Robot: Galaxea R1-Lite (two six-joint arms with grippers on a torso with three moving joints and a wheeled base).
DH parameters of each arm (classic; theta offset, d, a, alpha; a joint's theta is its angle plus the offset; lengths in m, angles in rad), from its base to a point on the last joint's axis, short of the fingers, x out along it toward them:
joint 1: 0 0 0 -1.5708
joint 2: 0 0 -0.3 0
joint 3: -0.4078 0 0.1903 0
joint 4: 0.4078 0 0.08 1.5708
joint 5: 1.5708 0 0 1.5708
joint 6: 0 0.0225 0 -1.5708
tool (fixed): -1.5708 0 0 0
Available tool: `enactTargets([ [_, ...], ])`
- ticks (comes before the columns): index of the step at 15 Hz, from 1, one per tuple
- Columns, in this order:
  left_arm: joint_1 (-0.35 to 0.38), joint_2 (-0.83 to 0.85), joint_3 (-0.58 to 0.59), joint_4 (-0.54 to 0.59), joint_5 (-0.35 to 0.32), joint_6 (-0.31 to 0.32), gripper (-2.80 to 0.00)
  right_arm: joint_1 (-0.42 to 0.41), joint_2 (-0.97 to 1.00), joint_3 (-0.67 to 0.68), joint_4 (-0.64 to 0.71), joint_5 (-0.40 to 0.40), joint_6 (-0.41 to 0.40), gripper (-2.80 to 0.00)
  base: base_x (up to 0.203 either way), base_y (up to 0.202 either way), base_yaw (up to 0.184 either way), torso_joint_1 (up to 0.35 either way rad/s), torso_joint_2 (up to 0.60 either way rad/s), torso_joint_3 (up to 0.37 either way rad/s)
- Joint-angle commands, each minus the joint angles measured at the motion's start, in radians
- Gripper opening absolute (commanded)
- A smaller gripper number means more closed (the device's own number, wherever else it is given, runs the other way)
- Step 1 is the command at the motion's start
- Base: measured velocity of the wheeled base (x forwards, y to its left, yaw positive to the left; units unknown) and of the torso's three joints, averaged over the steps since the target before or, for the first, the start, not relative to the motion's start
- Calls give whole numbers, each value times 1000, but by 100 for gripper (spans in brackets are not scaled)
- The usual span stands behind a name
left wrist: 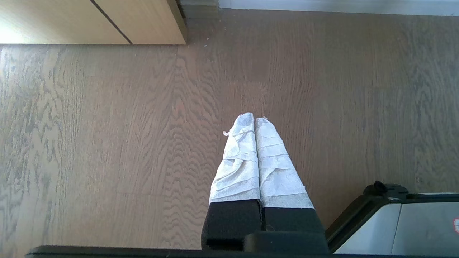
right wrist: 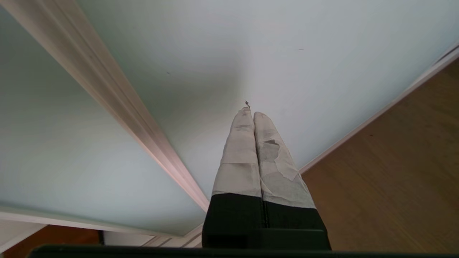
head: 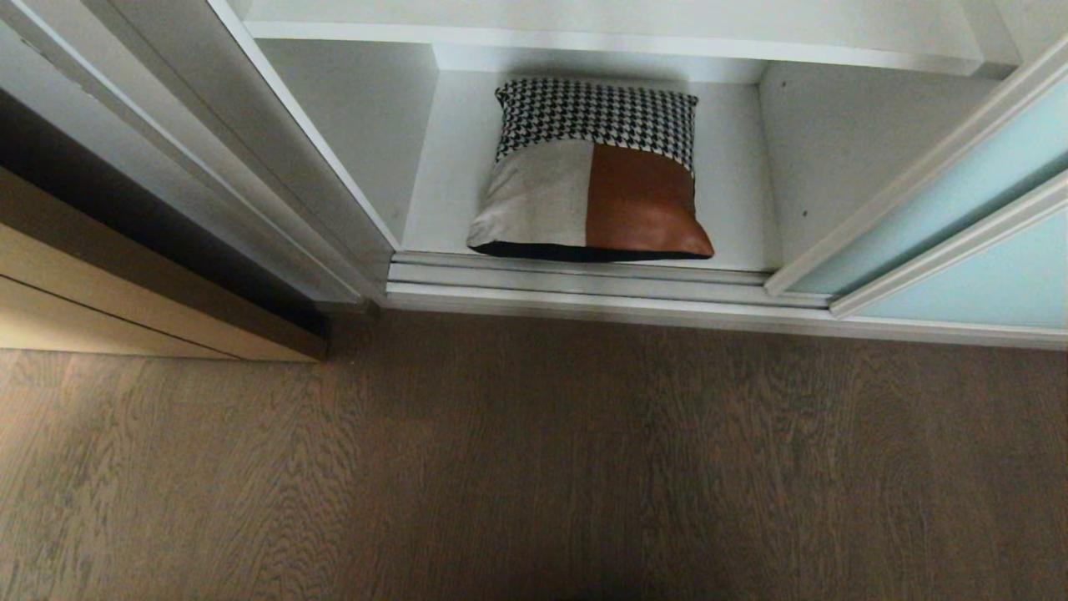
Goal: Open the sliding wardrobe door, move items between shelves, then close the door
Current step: Close the door
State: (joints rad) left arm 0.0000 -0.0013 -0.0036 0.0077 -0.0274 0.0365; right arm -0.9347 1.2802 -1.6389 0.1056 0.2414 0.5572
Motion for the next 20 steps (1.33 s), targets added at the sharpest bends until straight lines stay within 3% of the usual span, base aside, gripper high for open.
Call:
enactTargets([
  [1, 0, 1, 0, 0, 0, 0, -280, 2, 4, 0, 1, 20, 7, -280, 0, 0, 0, 0, 0, 0],
  [20, 0, 1, 1, 0, 0, 0, -280, 96, 15, 45, -60, 32, 6, -280, 0, 0, 0, 0, 0, 0],
])
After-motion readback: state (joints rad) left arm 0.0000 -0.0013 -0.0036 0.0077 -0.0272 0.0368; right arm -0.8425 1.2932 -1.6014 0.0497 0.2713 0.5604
